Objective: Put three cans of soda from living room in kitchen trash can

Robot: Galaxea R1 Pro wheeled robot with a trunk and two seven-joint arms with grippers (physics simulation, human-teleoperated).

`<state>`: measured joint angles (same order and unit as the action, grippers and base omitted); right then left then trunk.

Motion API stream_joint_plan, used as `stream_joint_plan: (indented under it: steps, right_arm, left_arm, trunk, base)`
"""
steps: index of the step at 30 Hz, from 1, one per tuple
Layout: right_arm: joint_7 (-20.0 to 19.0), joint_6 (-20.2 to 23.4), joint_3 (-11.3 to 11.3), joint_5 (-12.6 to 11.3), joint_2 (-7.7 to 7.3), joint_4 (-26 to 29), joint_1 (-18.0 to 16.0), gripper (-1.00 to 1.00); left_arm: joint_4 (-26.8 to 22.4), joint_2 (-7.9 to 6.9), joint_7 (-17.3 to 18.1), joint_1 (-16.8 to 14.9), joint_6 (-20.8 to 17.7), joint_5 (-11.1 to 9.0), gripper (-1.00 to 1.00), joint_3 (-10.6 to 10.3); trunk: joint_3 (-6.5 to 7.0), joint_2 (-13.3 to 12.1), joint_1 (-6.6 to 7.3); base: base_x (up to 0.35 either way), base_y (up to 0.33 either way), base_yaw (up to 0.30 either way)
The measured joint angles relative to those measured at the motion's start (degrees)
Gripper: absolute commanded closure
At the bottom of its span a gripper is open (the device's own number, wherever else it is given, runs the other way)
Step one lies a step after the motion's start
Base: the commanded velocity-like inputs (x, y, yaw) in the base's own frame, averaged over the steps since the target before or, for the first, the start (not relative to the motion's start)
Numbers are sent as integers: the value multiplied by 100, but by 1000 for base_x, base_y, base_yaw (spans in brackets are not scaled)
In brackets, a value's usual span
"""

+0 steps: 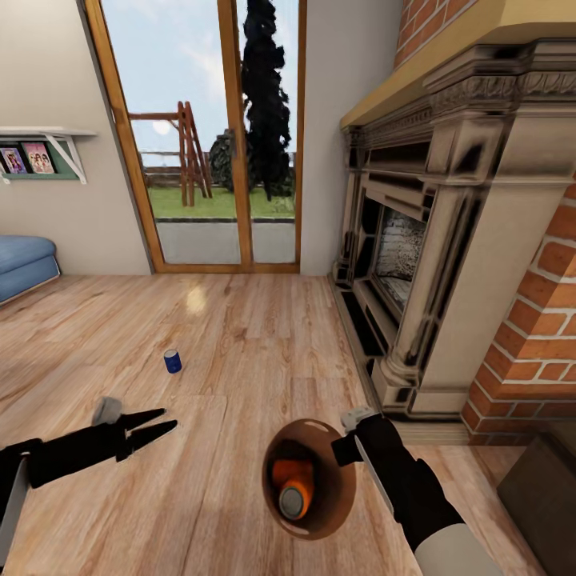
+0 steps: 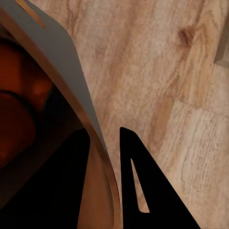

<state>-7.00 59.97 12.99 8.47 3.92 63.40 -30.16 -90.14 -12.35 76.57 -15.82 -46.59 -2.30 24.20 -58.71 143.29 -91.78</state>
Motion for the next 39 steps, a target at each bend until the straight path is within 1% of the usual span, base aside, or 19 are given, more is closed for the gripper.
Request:
stream_joint_plan:
  steps: [3,4,6,7,8,9,10,11,13,16,19,21,22,25,27,30,32,35,39]
  right_arm:
    - [2,-1,-10,20,-12,4,2,100]
    - [2,-1,-25,12,-19,7,0,100]
    - [1,-1,-41,23,-28,12,0,100]
    - [1,0,-57,9,-39,17,-1,100]
    - [-4,3,-100,-93,-97,24,1,100]
    - [-8,3,-131,-106,-148,28,5,100]
    - [-3,0,-146,-12,-173,30,7,100]
    - [2,-2,-187,46,-211,39,10,100]
    - [11,-6,-248,179,-237,84,18,100]
    - [5,0,-435,-1,-273,393,62,100]
    - [9,-58,-520,-31,-293,855,150,100]
    - [14,-221,-542,-11,-321,978,239,100]
    - [18,-445,-558,-2,-353,1048,338,100]
    - [22,-1028,-591,10,-400,1114,565,100]
    - [8,-1938,-851,-174,-422,1025,874,100]
    - [6,-2491,-1063,46,-426,1117,987,100]
    - [-67,-3038,-1208,-110,-432,1071,1098,100]
    - [-83,-3418,-1277,-89,-442,1074,1321,100]
    - [-54,-4023,-1280,-119,-431,716,1639,100]
  left_arm:
    - [33,-3,-559,0,65,7,-100,61]
    - [90,1,-1071,0,200,17,-100,79]
    - [192,7,-1643,0,381,23,-100,88]
    - [353,12,-2181,4,574,32,-100,93]
    - [710,17,-2873,3,911,38,-100,98]
    - [1027,19,-3235,2,1197,31,-100,100]
    - [1200,19,-3384,1,1357,24,-100,100]
    - [1534,20,-3609,0,1675,30,-100,103]
    - [1911,21,-3787,-1,1995,22,-100,106]
    - [2856,22,-4104,-3,2860,18,-100,105]
    - [3395,22,-4270,0,3450,26,-100,99]
    - [3654,24,-4329,-2,3743,26,-100,87]
    - [3866,26,-4365,-1,3999,29,-100,64]
    - [4171,29,-4407,0,4395,28,-100,1]
    - [4347,30,-4435,0,4751,34,-100,-54]
    - [4473,30,-4442,-2,4895,26,-100,-67]
    - [4593,31,-4444,-6,4995,15,-100,-82]
    - [4637,34,-4446,-7,5029,11,-100,-88]
    - [4658,49,-4448,-2,5042,11,-100,-90]
  trunk:
    - [0,0,0]
    - [0,0,0]
    - [0,0,0]
    - [0,0,0]
    - [0,0,0]
    - [0,0,0]
    - [0,0,0]
    - [0,0,0]
    - [0,0,0]
    - [-1,0,0]
    - [0,0,0]
    - [0,0,0]
    - [0,0,0]
    - [0,0,0]
    - [0,0,0]
    - [1,0,0]
    - [0,0,0]
    - [0,0,0]
    - [0,0,0]
  base:
    - [0,0,0]
    - [0,0,0]
    - [0,0,0]
    - [0,0,0]
    - [0,0,0]
    - [0,0,0]
    - [0,0,0]
    - [0,0,0]
    - [0,0,0]
    - [0,0,0]
    - [0,0,0]
    - [0,0,0]
    - [0,0,0]
    - [0,0,0]
    - [0,0,0]
    - [0,0,0]
    - [0,0,0]
    - [0,0,0]
    - [0,0,0]
